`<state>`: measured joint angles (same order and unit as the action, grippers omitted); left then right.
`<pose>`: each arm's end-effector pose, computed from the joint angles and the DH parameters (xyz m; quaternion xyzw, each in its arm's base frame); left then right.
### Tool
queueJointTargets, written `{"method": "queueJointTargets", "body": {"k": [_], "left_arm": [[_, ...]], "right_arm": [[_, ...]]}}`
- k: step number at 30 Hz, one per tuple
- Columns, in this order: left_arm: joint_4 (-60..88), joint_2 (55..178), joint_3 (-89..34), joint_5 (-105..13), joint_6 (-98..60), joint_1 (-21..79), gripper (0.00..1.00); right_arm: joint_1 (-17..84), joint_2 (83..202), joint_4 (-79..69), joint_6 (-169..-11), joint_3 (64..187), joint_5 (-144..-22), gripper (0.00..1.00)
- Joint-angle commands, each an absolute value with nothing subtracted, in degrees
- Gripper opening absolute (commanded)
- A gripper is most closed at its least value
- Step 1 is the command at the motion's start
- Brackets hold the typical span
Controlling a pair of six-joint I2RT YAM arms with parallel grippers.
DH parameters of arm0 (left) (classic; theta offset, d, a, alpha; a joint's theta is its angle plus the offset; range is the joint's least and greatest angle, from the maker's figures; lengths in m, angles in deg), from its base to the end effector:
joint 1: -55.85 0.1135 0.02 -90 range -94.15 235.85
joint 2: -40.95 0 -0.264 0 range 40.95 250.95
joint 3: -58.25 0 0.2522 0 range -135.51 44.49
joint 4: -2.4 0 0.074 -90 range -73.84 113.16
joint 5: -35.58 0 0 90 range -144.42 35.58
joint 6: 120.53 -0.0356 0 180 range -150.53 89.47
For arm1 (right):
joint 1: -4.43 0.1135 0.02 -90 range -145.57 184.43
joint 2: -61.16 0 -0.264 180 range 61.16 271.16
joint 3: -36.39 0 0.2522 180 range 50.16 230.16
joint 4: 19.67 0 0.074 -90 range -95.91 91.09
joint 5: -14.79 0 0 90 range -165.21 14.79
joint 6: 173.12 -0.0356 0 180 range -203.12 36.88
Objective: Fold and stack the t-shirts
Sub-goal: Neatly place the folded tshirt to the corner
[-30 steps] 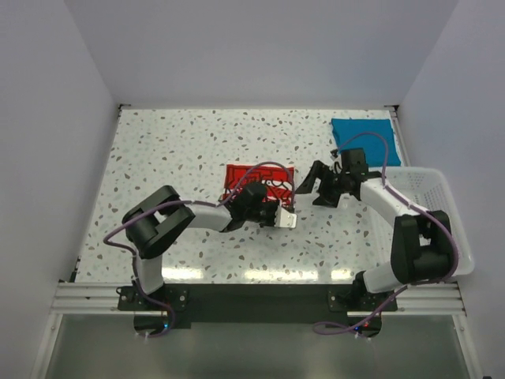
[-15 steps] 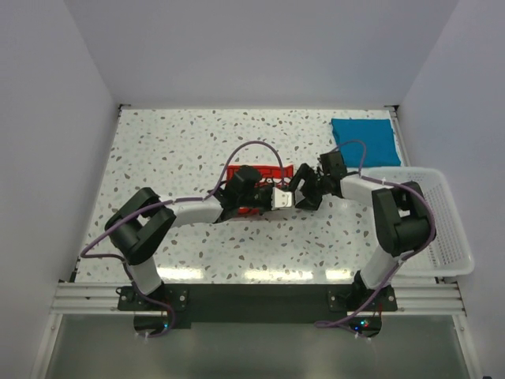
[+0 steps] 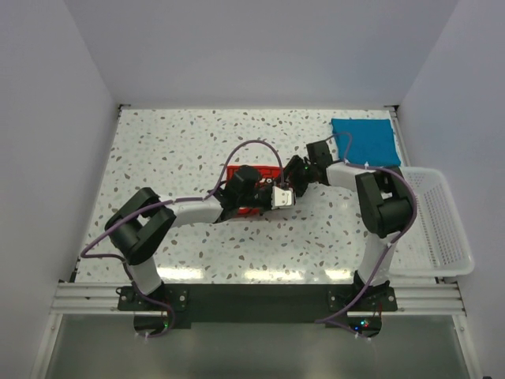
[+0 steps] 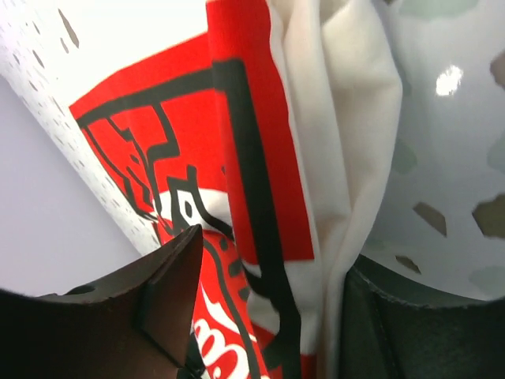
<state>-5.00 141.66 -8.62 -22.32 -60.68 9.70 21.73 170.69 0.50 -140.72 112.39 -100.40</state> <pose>0.2439 -0.2812 0.1861 0.6191 0.5525 -0.3032 0.4685 0.3596 0.1279 0.1374 0.2557 0.8940 0.3494 0.1154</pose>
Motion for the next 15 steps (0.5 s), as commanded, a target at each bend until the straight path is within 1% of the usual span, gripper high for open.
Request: {"method": "queueJointTargets", "body": {"k": [1, 4, 5, 6, 7, 8, 10, 11, 13, 14, 15], "left_arm": [[-7.21, 139.74, -9.83, -21.02, -59.09, 9.7, 0.0], [-6.34, 139.91, -10.44, -21.37, -58.74, 9.62, 0.0], [-5.38, 139.91, -10.88, -21.72, -58.48, 9.62, 0.14], [-3.28, 139.91, -12.02, -22.24, -58.39, 9.7, 0.24], [-2.13, 139.48, -12.55, -23.64, -57.43, 9.88, 0.32], [-1.16, 138.95, -13.16, -24.35, -56.64, 10.05, 0.44], [1.04, 137.64, -13.78, -25.41, -51.47, 11.63, 0.57], [2.35, 137.46, -15.35, -25.06, -49.88, 12.25, 0.69], [7.97, 137.45, -17.29, -24.71, -46.2, 13.31, 0.78], [9.47, 137.37, -17.91, -24.71, -45.22, 13.57, 0.92], [11.92, 137.28, -18.7, -24.54, -44.68, 13.92, 1.0]], "right_arm": [[21.83, 172.95, 0.59, -141.13, 115.19, -97.19, 0.58], [21.75, 174.09, 2.43, -137.46, 118.08, -95.01, 0.33], [21.75, 174.18, 3.74, -135.87, 120.27, -94.55, 0.24], [21.75, 174.44, 4.71, -133.68, 121.77, -94.38, 0.1], [21.83, 174.45, 6.64, -129.65, 123.53, -92.2, 0.05], [21.75, 174.53, 10.92, -127.7, 127.2, -91.22, 0.0], [21.75, 175.23, 14.81, -120.7, 131.34, -87.46, 0.0], [21.75, 175.67, 18.92, -118.47, 135.46, -86.21, 0.0], [21.75, 176.81, 22.11, -110.59, 139.08, -84.89, 0.0], [21.57, 177.25, 23.95, -108.54, 142.49, -82.79, 0.0], [21.22, 177.69, 27.01, -106.17, 144.09, -83.12, 0.0]]}}
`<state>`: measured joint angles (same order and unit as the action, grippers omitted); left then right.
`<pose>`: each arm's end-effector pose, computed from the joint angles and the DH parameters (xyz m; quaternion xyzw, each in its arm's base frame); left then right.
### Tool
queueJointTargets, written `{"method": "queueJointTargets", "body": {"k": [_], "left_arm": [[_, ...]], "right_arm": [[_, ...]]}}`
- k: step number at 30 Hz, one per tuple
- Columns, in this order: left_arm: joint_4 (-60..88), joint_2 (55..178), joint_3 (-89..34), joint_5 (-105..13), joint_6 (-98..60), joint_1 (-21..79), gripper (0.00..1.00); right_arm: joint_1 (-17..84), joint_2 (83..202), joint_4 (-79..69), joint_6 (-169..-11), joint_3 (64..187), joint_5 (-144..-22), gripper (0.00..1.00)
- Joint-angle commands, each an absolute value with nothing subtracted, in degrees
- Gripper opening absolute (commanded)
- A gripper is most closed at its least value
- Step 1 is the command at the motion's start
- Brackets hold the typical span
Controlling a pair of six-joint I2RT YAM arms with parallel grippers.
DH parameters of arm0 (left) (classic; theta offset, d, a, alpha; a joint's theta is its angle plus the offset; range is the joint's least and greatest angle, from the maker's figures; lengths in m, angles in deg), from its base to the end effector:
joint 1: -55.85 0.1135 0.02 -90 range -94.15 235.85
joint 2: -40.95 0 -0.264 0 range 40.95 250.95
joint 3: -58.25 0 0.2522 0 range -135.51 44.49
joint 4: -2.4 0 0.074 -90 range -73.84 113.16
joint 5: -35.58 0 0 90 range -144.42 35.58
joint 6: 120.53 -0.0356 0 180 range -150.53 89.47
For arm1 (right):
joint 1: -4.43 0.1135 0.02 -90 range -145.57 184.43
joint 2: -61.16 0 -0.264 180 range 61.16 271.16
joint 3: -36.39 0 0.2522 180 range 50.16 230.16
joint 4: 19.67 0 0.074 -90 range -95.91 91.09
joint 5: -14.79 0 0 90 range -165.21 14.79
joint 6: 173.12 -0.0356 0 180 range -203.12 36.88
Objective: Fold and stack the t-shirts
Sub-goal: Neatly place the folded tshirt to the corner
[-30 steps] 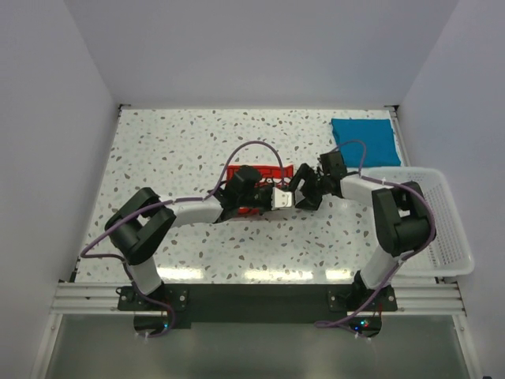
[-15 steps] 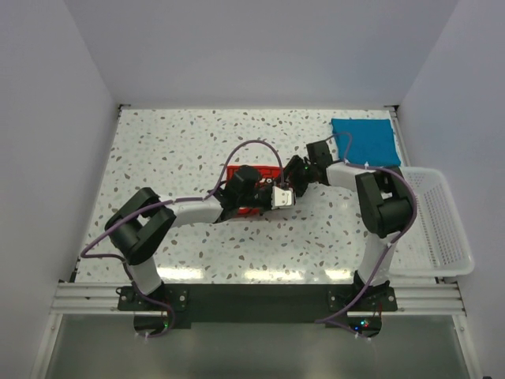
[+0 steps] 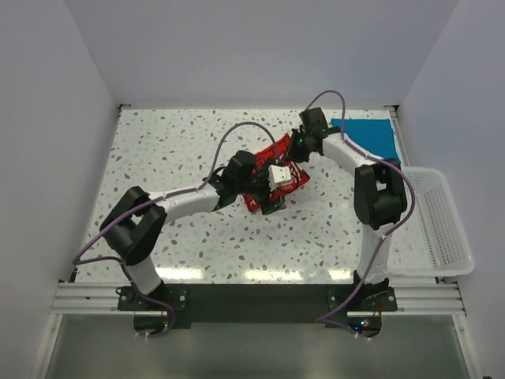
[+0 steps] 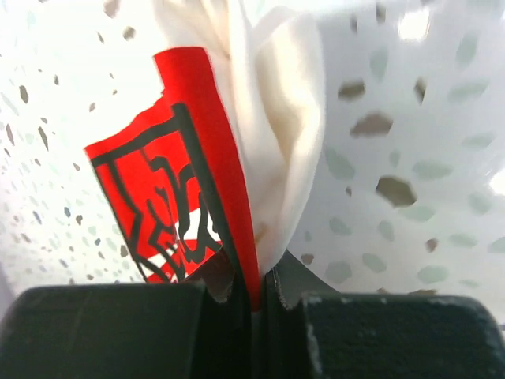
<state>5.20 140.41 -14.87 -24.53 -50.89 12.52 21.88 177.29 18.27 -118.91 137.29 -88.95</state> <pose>0.2650 -0.2743 0.2109 0.5505 0.6388 -0.3154 0.4353 0.4217 0.1414 0.1974 0.1128 0.9360 0.2420 0.2295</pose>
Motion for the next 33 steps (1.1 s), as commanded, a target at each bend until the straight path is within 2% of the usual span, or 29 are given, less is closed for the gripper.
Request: {"method": "queueJointTargets", "body": {"k": [1, 9, 16, 21, 33], "left_arm": [[13.16, 136.84, -19.14, -24.71, -43.9, 14.01, 1.0], [23.27, 136.66, -20.81, -27.08, -44.85, 14.98, 1.0], [25.83, 137.27, -20.38, -28.75, -45.65, 15.42, 1.0], [27.32, 139.38, -20.99, -33.67, -44.94, 15.5, 1.0], [31.28, 138.07, -20.2, -31.92, -48.89, 16.21, 1.0]], "right_arm": [[20.61, 178.31, 28.7, -102.32, 145.76, -82.69, 0.0], [16.83, 181.12, 36.79, -87.7, 159.21, -80.05, 0.0], [12.61, 183.76, 41.28, -79.09, 168.62, -79.7, 0.0], [11.55, 184.55, 43.04, -76.44, 173.55, -79.26, 0.0], [10.15, 183.76, 41.9, -76.09, 179.53, -77.32, 0.0]]}}
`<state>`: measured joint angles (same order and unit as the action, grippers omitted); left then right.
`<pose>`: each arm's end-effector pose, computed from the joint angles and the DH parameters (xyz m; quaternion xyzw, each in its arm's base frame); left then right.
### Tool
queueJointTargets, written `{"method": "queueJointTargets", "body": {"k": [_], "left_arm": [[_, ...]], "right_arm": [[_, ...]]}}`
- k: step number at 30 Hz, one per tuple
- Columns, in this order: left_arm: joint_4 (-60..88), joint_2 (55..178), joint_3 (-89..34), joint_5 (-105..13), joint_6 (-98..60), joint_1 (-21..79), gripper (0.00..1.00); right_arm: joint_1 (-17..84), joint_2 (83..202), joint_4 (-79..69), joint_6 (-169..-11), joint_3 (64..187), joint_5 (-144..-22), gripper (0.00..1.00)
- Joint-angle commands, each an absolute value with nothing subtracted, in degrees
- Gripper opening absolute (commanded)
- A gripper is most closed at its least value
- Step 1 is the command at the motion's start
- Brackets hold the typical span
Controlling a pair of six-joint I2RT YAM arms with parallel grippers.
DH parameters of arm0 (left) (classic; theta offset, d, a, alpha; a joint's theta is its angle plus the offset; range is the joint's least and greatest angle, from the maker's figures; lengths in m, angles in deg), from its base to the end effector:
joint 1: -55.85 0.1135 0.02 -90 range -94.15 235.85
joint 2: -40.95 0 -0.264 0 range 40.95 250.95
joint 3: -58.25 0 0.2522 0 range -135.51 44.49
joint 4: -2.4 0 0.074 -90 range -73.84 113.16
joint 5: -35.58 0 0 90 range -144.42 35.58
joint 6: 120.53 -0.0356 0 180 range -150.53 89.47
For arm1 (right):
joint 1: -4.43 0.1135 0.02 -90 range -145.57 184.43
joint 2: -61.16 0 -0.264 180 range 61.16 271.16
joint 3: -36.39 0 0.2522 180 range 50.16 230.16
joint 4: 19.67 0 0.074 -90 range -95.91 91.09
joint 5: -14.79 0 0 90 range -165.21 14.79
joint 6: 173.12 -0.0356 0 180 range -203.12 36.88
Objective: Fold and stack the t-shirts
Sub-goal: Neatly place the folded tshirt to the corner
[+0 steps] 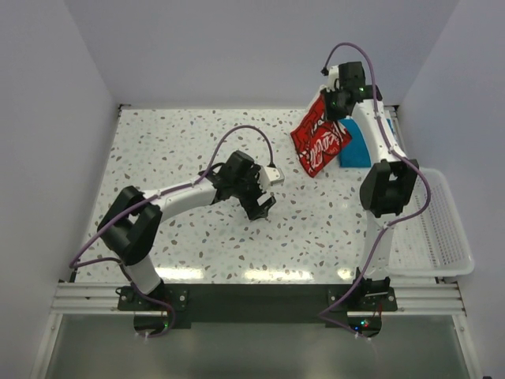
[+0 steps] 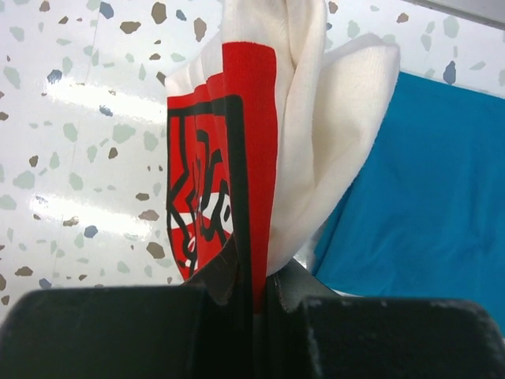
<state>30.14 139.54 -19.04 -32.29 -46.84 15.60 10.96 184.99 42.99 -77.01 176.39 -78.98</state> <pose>0.2696 -0.2458 0.2021 0.4947 0.7778 -0.2471 0.2986 0.4812 0.0574 0.3236 -0.1143 0.9213 0.0319 0.3703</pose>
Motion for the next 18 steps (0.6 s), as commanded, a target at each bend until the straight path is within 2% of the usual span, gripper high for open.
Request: {"method": "queueJointTargets", "body": {"k": [1, 18], "left_arm": [[31.37, 138.07, -19.94, -32.0, -48.9, 16.3, 1.0], [29.96, 135.87, -17.04, -31.3, -49.69, 16.82, 1.0]], "right_arm": [[10.14, 183.5, 42.16, -76.17, 180.14, -77.32, 0.0], [9.27, 182.27, 43.74, -77.67, 186.47, -76.36, 0.0]]}}
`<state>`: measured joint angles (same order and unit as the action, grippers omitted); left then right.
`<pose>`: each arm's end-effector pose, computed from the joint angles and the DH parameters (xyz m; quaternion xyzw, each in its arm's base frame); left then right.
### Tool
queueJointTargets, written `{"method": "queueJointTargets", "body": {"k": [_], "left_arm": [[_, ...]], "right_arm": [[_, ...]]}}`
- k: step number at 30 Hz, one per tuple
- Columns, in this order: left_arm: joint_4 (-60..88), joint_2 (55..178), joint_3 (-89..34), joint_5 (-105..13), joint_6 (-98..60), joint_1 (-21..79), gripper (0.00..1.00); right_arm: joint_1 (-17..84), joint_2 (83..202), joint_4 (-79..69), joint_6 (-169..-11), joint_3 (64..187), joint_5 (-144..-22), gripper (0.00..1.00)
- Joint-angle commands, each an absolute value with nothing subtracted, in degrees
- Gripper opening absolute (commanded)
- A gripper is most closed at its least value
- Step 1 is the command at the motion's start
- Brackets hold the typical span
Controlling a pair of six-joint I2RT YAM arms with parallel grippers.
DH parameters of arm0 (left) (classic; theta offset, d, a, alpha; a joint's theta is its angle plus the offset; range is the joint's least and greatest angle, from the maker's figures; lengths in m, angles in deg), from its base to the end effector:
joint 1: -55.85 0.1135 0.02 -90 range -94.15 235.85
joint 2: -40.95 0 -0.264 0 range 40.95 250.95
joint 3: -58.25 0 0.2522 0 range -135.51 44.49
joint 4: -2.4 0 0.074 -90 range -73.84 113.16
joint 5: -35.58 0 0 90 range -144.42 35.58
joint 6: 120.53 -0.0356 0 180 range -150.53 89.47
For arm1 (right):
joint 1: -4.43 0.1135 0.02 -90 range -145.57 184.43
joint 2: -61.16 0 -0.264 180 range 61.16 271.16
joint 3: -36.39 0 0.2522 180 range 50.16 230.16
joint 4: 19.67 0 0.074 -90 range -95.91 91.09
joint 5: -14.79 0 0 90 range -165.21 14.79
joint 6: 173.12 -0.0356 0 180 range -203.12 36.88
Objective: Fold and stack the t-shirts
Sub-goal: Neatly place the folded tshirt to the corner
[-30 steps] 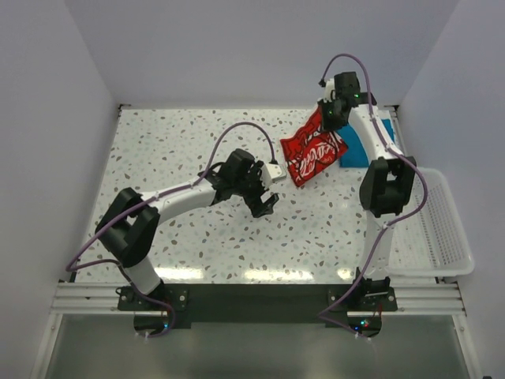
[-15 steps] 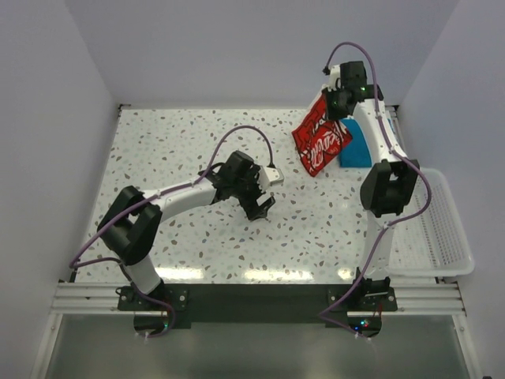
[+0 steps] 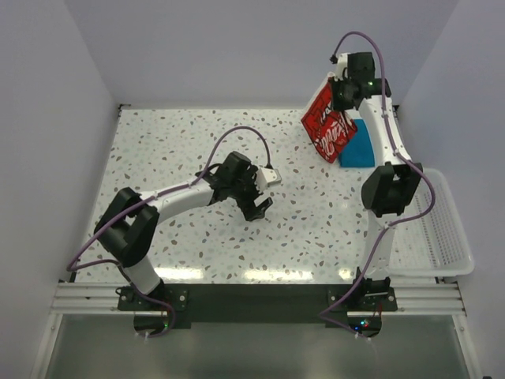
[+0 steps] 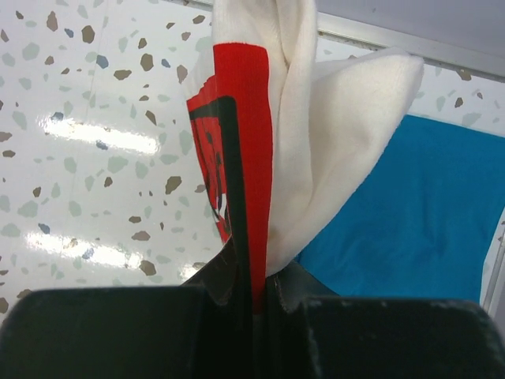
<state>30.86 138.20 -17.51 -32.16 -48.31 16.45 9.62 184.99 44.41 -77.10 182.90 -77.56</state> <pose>0.2672 -0.2369 0.2011 0.4992 0.7778 -0.2412 0.2960 0.4798 0.0450 0.3576 -0.0974 0.9060 0.0157 0.4116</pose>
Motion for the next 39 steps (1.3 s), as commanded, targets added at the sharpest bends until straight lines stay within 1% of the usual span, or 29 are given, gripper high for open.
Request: {"method": "queueJointTargets", "body": {"k": [1, 14, 22, 26, 39], "left_arm": [[29.96, 135.7, -16.86, -31.3, -49.78, 16.82, 1.0], [30.49, 134.99, -15.81, -30.69, -50.65, 16.91, 1.0], [31.81, 135.26, -16.42, -30.42, -51.71, 16.82, 1.0], [32.6, 135.78, -17.04, -30.33, -51.97, 16.91, 1.0], [34.09, 135.87, -17.48, -29.9, -52.41, 17.09, 1.0]], "right_arm": [[9.09, 182.44, 44.09, -78.02, 186.56, -76.36, 0.0], [4.88, 182.8, 43.92, -80.13, 184.28, -76.53, 0.0], [0.92, 185.78, 43.22, -81.89, 184.27, -77.76, 0.0], [-0.4, 186.93, 42.87, -80.4, 185.16, -78.55, 0.0], [-4.36, 187.19, 36.19, -73.72, 180.68, -79.35, 0.0]]}}
